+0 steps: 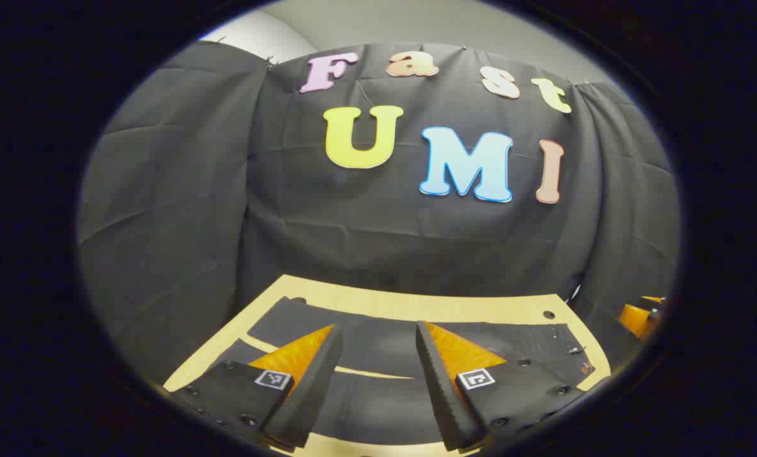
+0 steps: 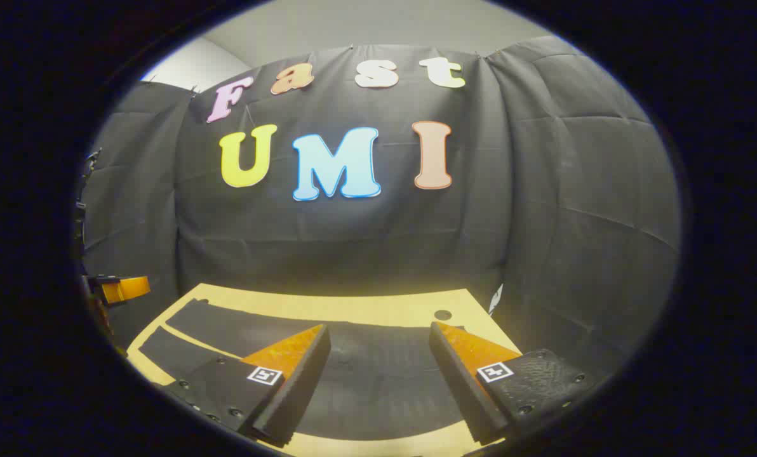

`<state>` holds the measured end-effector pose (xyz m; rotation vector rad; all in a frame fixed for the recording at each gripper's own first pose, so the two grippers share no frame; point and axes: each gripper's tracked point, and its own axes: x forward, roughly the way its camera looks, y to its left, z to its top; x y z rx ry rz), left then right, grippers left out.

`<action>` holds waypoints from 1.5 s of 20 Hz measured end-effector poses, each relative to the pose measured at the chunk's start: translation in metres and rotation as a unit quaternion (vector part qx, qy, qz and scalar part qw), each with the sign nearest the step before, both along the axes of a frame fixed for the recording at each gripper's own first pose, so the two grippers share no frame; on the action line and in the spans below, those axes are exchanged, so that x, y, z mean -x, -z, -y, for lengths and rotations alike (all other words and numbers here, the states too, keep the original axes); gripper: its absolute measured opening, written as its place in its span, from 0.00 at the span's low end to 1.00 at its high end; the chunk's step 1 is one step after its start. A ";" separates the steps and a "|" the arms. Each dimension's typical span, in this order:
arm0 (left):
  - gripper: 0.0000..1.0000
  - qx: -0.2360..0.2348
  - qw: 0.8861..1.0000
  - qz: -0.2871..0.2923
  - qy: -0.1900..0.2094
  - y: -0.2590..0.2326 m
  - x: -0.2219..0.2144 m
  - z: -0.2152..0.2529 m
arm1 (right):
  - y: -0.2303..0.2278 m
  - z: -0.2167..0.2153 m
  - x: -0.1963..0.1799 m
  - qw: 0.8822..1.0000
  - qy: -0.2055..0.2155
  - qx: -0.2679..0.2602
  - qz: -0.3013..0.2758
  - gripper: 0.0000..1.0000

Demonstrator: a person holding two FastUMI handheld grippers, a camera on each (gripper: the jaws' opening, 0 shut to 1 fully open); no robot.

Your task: Grasp the waist and the cuffs of the jeans and fold them to make the two legs overlap; first hold the waist and fold one-third of the jeans toward the cuffs, then hold the cuffs and fold the remaining one-third in the same direction to finish folding.

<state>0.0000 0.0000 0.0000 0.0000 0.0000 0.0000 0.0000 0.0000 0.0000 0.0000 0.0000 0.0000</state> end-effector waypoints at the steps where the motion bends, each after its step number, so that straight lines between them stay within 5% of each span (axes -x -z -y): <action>1: 0.81 0.001 1.000 -0.003 -0.002 0.000 0.000 -0.001 | 0.002 0.004 0.001 1.000 0.005 -0.006 -0.002 0.95; 15: 0.80 0.008 0.999 -0.023 -0.026 0.021 0.014 -0.025 | 0.018 0.015 0.012 0.998 0.024 -0.051 -0.018 0.95; 21: 0.80 0.074 0.992 -0.072 -0.076 0.061 0.009 -0.070 | 0.046 0.046 0.004 0.993 0.051 -0.086 -0.059 0.95; 25: 0.80 0.194 0.962 -0.167 -0.091 0.124 0.006 -0.112 | 0.101 0.089 -0.004 0.965 0.095 -0.194 -0.147 0.96; 30: 0.82 0.359 0.882 -0.263 -0.156 0.215 0.021 -0.182 | 0.181 0.146 -0.008 0.891 0.165 -0.343 -0.249 0.95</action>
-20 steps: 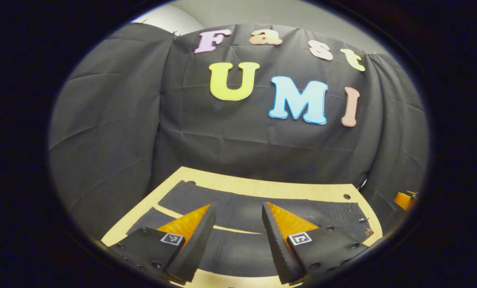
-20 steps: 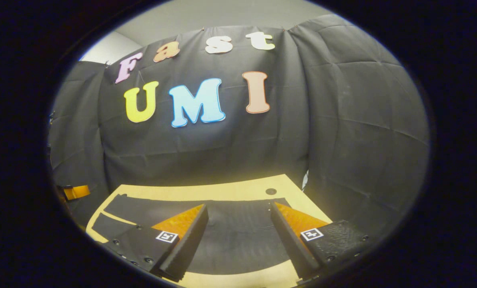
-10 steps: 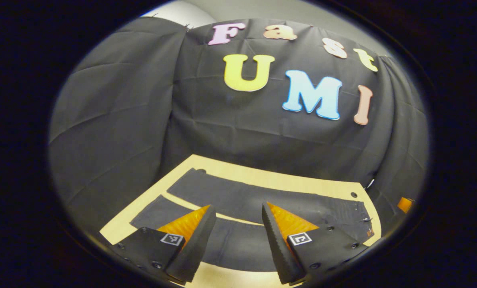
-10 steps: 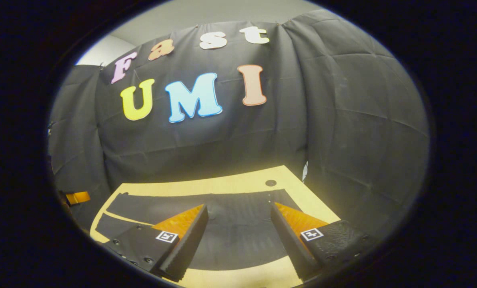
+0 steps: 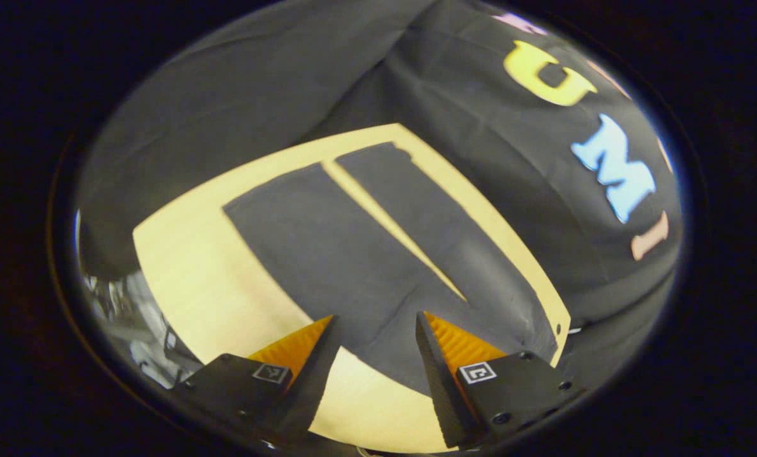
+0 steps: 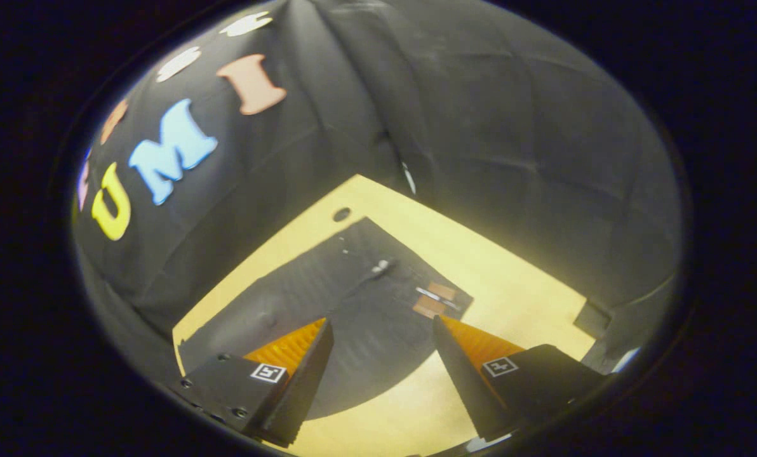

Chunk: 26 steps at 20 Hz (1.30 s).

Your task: Grasp the waist and the cuffs of the jeans and fold them to make the two legs overlap; first hold the waist and fold one-third of the jeans toward the cuffs, then hold the cuffs and fold the remaining one-third in the same direction to finish folding.

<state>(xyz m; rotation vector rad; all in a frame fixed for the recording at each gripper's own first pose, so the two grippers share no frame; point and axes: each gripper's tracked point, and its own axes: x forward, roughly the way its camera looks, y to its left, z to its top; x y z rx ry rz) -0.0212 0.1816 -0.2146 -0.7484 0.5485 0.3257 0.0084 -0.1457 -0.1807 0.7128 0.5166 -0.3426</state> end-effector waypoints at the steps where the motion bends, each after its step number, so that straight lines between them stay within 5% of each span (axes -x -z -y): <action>1: 0.82 0.021 1.000 -0.008 -0.020 0.011 0.004 -0.015 | 0.016 0.005 -0.002 0.999 0.015 -0.041 -0.018 0.95; 4: 0.82 0.059 0.996 -0.023 -0.060 0.034 0.016 -0.043 | 0.053 0.010 -0.013 0.983 0.064 -0.157 -0.071 0.96; 7: 0.82 0.091 0.991 -0.032 -0.094 0.046 0.032 -0.059 | 0.084 0.006 -0.022 0.968 0.089 -0.202 -0.122 0.96; 12: 0.82 0.125 0.981 -0.043 -0.144 0.072 0.056 -0.090 | 0.101 0.002 -0.051 0.959 0.108 -0.178 -0.193 0.97; 18: 0.82 0.146 0.968 -0.063 -0.194 0.095 0.050 -0.144 | 0.106 0.004 -0.051 0.936 0.131 -0.159 -0.286 0.84; 22: 0.81 0.127 0.968 -0.081 -0.201 0.101 0.017 -0.181 | 0.106 0.005 -0.050 0.938 0.119 -0.161 -0.284 0.81; 26: 0.81 0.168 0.958 -0.080 -0.217 0.101 -0.030 -0.205 | 0.102 0.004 -0.053 0.942 0.122 -0.156 -0.272 0.69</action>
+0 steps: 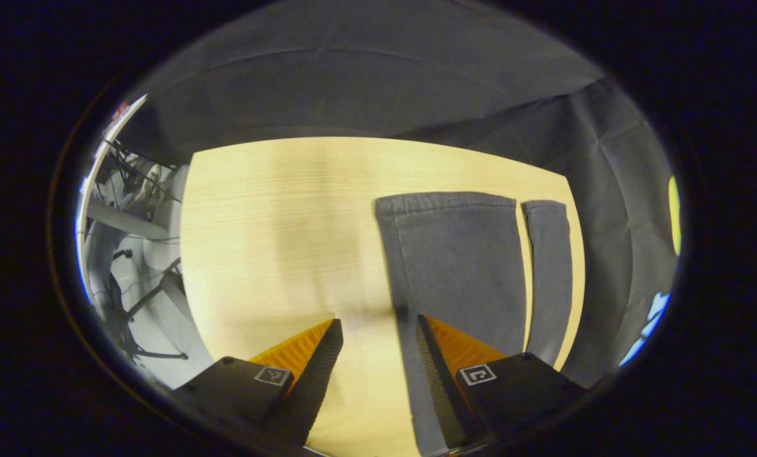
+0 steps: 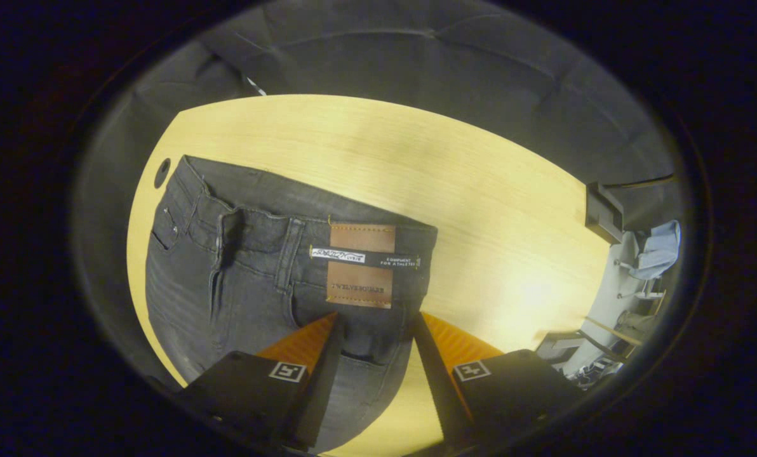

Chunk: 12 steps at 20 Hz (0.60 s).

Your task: Grasp the waist and the cuffs of the jeans and fold them to make the two legs overlap; first hold the waist and fold one-third of the jeans toward the cuffs, then hold the cuffs and fold the remaining one-third in the same direction to finish folding.

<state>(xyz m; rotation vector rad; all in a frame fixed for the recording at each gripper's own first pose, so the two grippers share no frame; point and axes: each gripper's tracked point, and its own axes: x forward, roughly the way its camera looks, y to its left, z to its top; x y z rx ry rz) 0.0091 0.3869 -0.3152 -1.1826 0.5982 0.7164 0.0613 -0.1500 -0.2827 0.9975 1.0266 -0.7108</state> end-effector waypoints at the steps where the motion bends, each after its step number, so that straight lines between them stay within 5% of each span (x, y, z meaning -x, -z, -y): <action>1: 0.81 0.003 1.000 -0.006 -0.012 0.002 -0.010 -0.011 | 0.002 0.000 -0.003 1.000 -0.003 0.005 0.004 0.55; 5: 0.86 -0.020 0.998 -0.053 -0.026 0.003 -0.024 -0.043 | 0.002 -0.002 -0.005 1.000 -0.005 0.015 0.018 0.36; 6: 0.76 -0.029 0.997 -0.062 -0.024 0.001 -0.030 -0.047 | 0.002 -0.002 -0.005 1.000 -0.004 0.016 0.020 0.36; 9: 0.76 -0.062 0.989 -0.138 0.003 0.004 -0.038 -0.046 | 0.002 -0.002 -0.005 1.000 0.000 0.021 0.021 0.36; 12: 0.78 -0.092 0.985 -0.144 0.001 -0.003 -0.057 -0.043 | 0.000 -0.002 -0.005 0.999 0.001 0.026 0.023 0.36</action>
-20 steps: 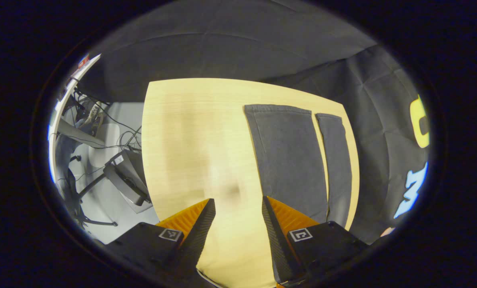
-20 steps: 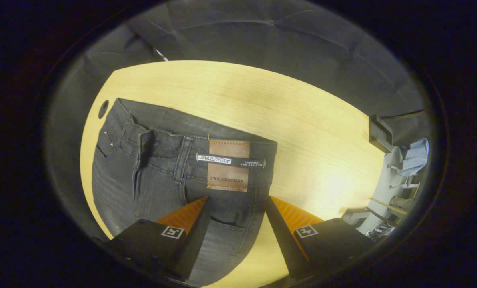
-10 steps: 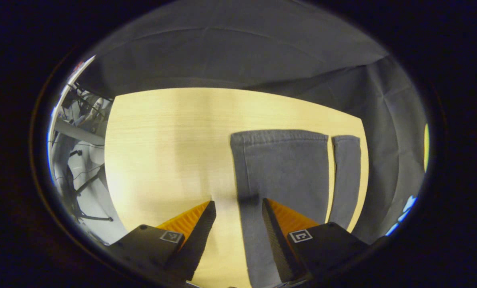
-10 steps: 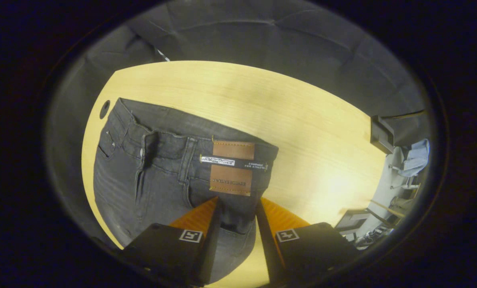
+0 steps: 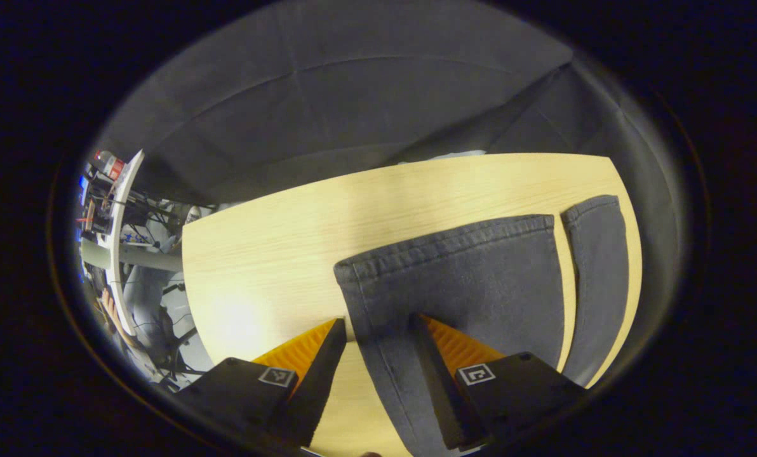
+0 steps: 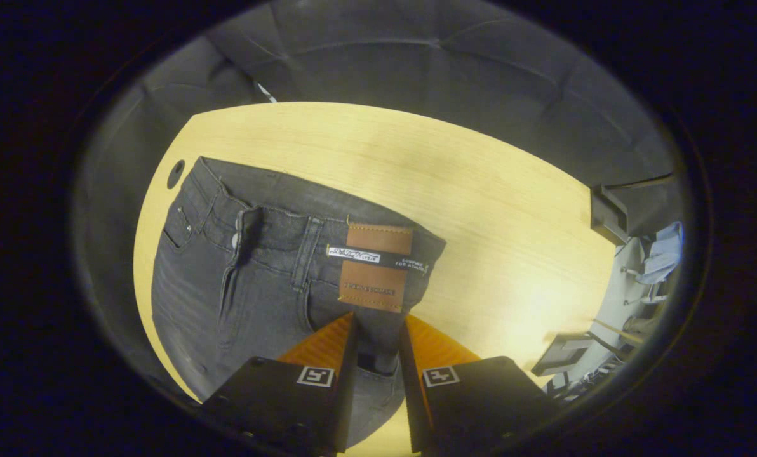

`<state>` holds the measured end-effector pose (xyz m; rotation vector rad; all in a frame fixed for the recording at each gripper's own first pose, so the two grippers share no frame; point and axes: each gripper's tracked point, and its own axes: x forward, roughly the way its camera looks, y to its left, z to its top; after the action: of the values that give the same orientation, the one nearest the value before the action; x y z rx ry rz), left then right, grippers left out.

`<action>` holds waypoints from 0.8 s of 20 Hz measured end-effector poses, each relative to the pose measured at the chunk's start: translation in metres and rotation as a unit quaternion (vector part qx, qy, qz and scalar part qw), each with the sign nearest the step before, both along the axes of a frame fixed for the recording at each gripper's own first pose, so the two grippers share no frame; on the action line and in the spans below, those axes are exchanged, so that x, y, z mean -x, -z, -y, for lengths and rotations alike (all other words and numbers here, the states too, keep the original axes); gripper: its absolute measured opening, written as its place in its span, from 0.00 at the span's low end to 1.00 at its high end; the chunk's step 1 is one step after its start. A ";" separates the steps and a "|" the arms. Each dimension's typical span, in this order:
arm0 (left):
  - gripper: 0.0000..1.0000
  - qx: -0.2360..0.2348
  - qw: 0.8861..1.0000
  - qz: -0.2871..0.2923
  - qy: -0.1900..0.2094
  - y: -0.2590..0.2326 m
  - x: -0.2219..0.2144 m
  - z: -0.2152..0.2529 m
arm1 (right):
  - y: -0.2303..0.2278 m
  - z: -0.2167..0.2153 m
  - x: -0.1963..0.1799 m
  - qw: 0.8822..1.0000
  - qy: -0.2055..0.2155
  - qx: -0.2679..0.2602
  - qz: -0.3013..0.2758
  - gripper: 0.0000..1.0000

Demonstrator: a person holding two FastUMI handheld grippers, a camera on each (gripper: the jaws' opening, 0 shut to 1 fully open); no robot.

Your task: Grasp the waist and the cuffs of the jeans and fold them to make the two legs overlap; first hold the waist and fold one-third of the jeans toward the cuffs, then hold the cuffs and fold the remaining one-third in the same direction to finish folding.

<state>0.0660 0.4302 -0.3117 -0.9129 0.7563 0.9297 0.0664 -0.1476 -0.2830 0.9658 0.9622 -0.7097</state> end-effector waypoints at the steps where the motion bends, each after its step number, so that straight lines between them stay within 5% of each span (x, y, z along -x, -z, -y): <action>1: 0.78 -0.001 1.000 0.000 -0.005 0.000 -0.001 0.002 | 0.001 0.000 0.000 1.000 -0.002 0.002 0.003 0.36; 3: 0.71 0.002 1.000 0.010 -0.010 0.000 -0.002 0.007 | 0.001 0.000 0.001 1.000 -0.006 0.007 0.008 0.36; 6: 0.09 0.000 0.998 0.045 -0.044 -0.008 -0.006 0.009 | 0.001 0.000 0.001 1.000 -0.018 0.008 0.013 0.36; 9: 0.08 -0.019 0.998 0.047 -0.039 -0.007 0.000 0.013 | 0.000 0.000 -0.002 0.999 -0.029 -0.006 0.040 0.33; 12: 0.08 -0.028 0.997 0.059 -0.027 -0.008 -0.001 0.013 | -0.001 0.001 -0.002 0.995 -0.018 -0.045 0.092 0.14; 16: 0.08 0.005 0.992 0.123 -0.019 -0.007 0.009 0.017 | 0.001 0.002 0.007 0.984 -0.046 -0.093 0.146 0.06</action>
<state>0.0566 0.4133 -0.3042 -1.0318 0.5352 0.8297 0.0594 -0.1494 -0.2840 1.1457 0.8179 -0.3904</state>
